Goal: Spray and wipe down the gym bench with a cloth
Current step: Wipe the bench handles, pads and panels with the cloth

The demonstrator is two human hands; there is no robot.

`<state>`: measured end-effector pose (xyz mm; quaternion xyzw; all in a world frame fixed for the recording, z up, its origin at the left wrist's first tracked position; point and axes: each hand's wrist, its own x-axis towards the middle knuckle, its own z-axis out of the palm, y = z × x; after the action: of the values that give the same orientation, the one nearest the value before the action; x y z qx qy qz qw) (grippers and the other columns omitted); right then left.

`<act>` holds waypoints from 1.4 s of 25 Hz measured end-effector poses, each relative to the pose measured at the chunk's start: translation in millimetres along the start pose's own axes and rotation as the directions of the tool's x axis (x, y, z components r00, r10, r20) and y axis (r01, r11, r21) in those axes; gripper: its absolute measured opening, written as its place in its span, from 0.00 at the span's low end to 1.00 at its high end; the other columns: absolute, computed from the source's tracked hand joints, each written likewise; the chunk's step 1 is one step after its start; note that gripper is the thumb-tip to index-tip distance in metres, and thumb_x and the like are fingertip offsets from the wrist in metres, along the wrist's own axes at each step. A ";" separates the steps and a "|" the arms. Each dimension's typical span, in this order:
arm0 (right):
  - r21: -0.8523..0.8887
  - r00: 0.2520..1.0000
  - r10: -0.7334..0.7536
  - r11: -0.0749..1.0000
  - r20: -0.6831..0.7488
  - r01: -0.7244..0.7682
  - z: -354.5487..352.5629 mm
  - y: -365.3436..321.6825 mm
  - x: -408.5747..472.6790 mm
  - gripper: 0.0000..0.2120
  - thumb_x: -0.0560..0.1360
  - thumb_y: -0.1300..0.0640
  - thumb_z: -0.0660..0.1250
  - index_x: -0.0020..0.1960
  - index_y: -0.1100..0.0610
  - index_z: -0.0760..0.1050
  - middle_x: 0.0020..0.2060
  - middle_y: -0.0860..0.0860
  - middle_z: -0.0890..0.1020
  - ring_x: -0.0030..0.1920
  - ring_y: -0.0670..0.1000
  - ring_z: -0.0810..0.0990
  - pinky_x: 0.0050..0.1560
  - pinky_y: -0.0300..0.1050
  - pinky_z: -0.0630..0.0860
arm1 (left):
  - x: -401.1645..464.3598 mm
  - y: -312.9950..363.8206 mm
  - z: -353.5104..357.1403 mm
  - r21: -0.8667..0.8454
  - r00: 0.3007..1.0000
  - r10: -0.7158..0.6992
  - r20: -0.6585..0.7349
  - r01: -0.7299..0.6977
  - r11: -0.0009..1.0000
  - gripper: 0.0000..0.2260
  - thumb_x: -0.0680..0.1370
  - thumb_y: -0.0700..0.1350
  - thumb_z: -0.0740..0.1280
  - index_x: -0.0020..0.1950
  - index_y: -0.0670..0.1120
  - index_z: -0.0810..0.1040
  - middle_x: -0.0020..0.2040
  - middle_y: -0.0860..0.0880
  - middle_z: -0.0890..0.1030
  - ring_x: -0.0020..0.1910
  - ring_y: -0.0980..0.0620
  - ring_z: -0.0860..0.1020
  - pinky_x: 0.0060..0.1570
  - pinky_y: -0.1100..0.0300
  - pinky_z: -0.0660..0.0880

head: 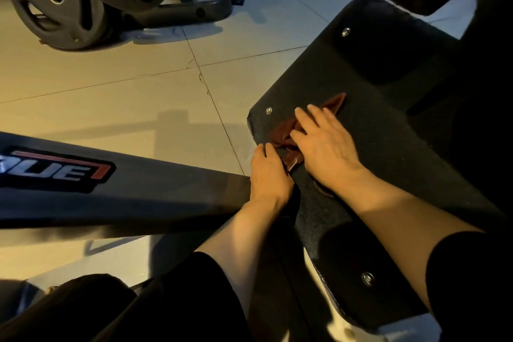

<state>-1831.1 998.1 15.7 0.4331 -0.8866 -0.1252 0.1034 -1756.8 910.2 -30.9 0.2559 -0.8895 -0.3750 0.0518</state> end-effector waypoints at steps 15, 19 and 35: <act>0.125 0.979 -0.106 0.989 0.172 0.085 -5.6 -7.5 -2.1 0.25 0.78 0.54 0.64 0.74 0.54 0.65 0.78 0.52 0.51 0.78 0.55 0.45 0.77 0.50 0.44 | -14.8 12.2 1.3 -0.117 0.996 -0.065 0.067 0.073 0.991 0.37 0.71 0.37 0.72 0.75 0.39 0.56 0.73 0.40 0.60 0.70 0.41 0.66 0.68 0.55 0.64; 0.098 0.966 -0.135 0.988 0.221 0.116 -12.6 -10.9 -38.0 0.25 0.79 0.54 0.62 0.75 0.54 0.64 0.78 0.51 0.51 0.78 0.55 0.45 0.77 0.50 0.43 | -40.4 17.3 12.0 -0.127 0.997 -0.041 0.066 0.049 0.991 0.35 0.72 0.41 0.72 0.75 0.40 0.59 0.74 0.41 0.60 0.70 0.42 0.65 0.69 0.52 0.66; 0.034 0.964 0.185 0.980 0.189 -0.195 -56.3 -2.4 -190.0 0.25 0.78 0.54 0.63 0.75 0.54 0.64 0.79 0.52 0.48 0.78 0.56 0.45 0.77 0.52 0.47 | -150.5 37.6 23.2 -0.072 0.966 0.145 0.212 -0.132 0.989 0.30 0.76 0.38 0.65 0.77 0.50 0.61 0.75 0.43 0.62 0.70 0.42 0.68 0.69 0.54 0.65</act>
<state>-1698.2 1140.0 54.1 0.3352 -0.9327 -0.1312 0.0205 -1649.0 1021.5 -6.4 0.1491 -0.8943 -0.4217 -0.0122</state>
